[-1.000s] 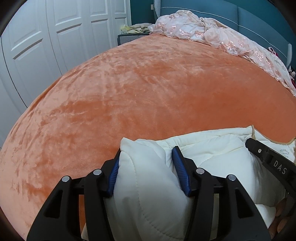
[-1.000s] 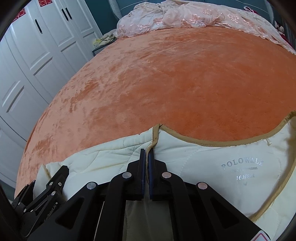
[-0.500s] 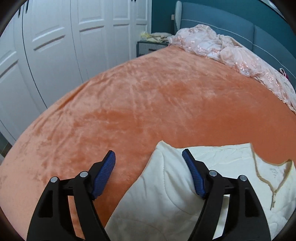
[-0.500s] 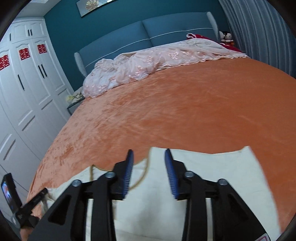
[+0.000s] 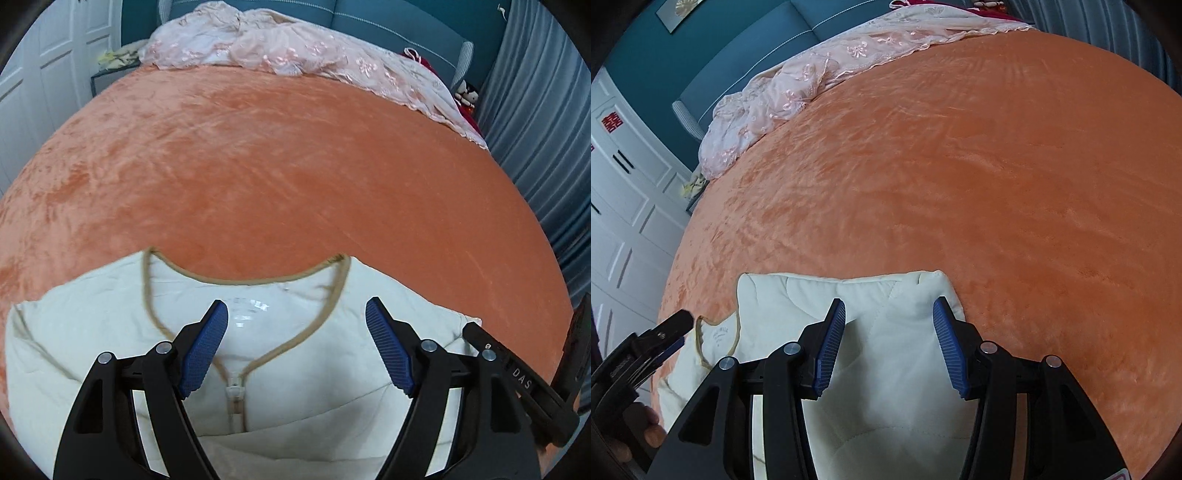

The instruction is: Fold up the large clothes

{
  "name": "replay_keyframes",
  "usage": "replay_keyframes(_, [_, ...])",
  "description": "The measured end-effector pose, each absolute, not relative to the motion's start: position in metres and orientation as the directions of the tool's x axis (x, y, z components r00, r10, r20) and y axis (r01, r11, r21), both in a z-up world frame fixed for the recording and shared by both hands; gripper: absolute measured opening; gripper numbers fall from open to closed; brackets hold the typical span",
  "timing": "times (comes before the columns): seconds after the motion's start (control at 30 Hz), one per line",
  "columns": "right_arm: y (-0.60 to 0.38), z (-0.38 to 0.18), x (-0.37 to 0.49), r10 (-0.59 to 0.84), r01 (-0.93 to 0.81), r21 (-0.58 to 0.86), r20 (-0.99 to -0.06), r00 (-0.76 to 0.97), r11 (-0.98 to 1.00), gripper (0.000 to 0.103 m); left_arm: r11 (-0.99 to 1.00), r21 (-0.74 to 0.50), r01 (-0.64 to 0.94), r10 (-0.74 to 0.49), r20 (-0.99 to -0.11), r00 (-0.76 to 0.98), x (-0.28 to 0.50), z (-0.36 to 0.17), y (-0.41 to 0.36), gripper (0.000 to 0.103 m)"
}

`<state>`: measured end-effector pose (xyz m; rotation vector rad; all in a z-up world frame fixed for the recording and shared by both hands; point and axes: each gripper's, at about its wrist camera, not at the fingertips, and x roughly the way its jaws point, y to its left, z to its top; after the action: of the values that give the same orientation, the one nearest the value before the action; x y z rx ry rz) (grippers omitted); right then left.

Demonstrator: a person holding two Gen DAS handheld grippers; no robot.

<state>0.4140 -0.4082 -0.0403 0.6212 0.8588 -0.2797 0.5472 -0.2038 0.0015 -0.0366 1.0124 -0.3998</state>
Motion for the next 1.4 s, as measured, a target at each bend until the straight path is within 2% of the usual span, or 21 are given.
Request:
replay_keyframes(0.17, [-0.423, -0.041, 0.402, -0.039, 0.522, 0.449, -0.73, 0.683, 0.725, 0.05, 0.928, -0.219, 0.302, -0.339, -0.834, 0.436, 0.557, -0.025, -0.233, 0.074])
replay_keyframes(0.23, [-0.426, -0.051, 0.403, 0.019, 0.505, 0.484, -0.735, 0.677, 0.715, 0.05, 0.923, -0.232, 0.306, -0.348, -0.843, 0.411, 0.561, -0.033, -0.236, 0.074])
replay_keyframes(0.3, [-0.425, -0.06, 0.408, 0.053, 0.488, 0.478, -0.751, 0.658, 0.73, 0.05, 0.916, -0.253, 0.311, -0.365, -0.847, 0.387, 0.564, -0.041, -0.238, 0.069])
replay_keyframes(0.33, [-0.422, -0.062, 0.408, 0.058, 0.479, 0.475, -0.752, 0.656, 0.738, 0.045, 0.913, -0.262, 0.313, -0.37, -0.853, 0.367, 0.566, -0.046, -0.24, 0.06])
replay_keyframes(0.37, [-0.421, -0.062, 0.408, 0.055, 0.473, 0.473, -0.748, 0.661, 0.744, 0.034, 0.908, -0.273, 0.317, -0.378, -0.86, 0.342, 0.567, -0.051, -0.241, 0.043])
replay_keyframes(0.4, [-0.419, -0.06, 0.407, 0.05, 0.465, 0.472, -0.74, 0.671, 0.749, 0.028, 0.908, -0.268, 0.321, -0.374, -0.864, 0.337, 0.568, -0.054, -0.243, 0.033])
replay_keyframes(0.43, [-0.417, -0.056, 0.405, 0.035, 0.46, 0.47, -0.727, 0.686, 0.753, 0.018, 0.913, -0.248, 0.323, -0.361, -0.861, 0.359, 0.567, -0.054, -0.244, 0.02])
replay_keyframes(0.47, [-0.415, -0.052, 0.402, 0.016, 0.453, 0.466, -0.71, 0.704, 0.76, 0.013, 0.915, -0.235, 0.328, -0.354, -0.857, 0.375, 0.564, -0.053, -0.245, 0.006])
replay_keyframes(0.53, [-0.41, -0.041, 0.395, -0.027, 0.437, 0.451, -0.672, 0.74, 0.778, 0.01, 0.917, -0.219, 0.333, -0.348, -0.847, 0.402, 0.562, -0.051, -0.246, 0.002])
replay_keyframes(0.6, [-0.406, -0.037, 0.39, -0.068, 0.439, 0.428, -0.65, 0.757, 0.79, 0.009, 0.92, -0.204, 0.334, -0.341, -0.838, 0.427, 0.559, -0.05, -0.245, 0.002])
replay_keyframes(1.03, [-0.414, -0.071, 0.407, -0.108, 0.529, 0.352, -0.749, 0.654, 0.772, 0.01, 0.935, -0.163, 0.315, -0.307, -0.817, 0.489, 0.552, -0.064, -0.246, 0.003])
replay_keyframes(1.13, [-0.419, -0.073, 0.409, -0.087, 0.537, 0.369, -0.759, 0.645, 0.759, 0.011, 0.94, -0.15, 0.307, -0.296, -0.807, 0.511, 0.549, -0.057, -0.242, 0.009])
replay_keyframes(1.23, [-0.427, -0.061, 0.408, -0.084, 0.563, 0.376, -0.774, 0.627, 0.736, 0.014, 0.956, -0.08, 0.284, -0.24, -0.769, 0.592, 0.538, -0.033, -0.225, 0.01])
replay_keyframes(1.27, [-0.426, -0.047, 0.402, -0.14, 0.583, 0.348, -0.763, 0.631, 0.735, 0.021, 0.953, -0.058, 0.299, -0.237, -0.758, 0.608, 0.536, -0.023, -0.216, 0.01])
replay_keyframes(1.33, [-0.415, -0.014, 0.386, -0.252, 0.599, 0.304, -0.701, 0.667, 0.741, 0.027, 0.952, -0.032, 0.306, -0.227, -0.744, 0.628, 0.536, -0.005, -0.193, 0.01])
replay_keyframes(1.4, [-0.393, 0.014, 0.382, -0.231, 0.523, 0.305, -0.646, 0.728, 0.796, 0.027, 0.953, -0.068, 0.294, -0.238, -0.767, 0.596, 0.543, 0.004, -0.162, 0.01])
